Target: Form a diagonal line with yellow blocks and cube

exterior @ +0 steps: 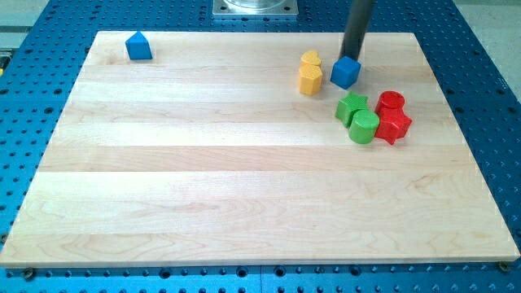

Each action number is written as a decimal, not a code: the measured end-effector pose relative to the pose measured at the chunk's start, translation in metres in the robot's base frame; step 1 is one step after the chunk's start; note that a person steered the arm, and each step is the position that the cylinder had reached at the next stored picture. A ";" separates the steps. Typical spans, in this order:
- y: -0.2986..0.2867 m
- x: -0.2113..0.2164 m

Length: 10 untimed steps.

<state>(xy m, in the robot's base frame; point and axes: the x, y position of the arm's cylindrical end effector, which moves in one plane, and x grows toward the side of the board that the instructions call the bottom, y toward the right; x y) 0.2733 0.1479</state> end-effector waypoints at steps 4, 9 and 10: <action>-0.070 0.065; -0.175 0.018; -0.189 0.058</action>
<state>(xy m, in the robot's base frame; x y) 0.3316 -0.0416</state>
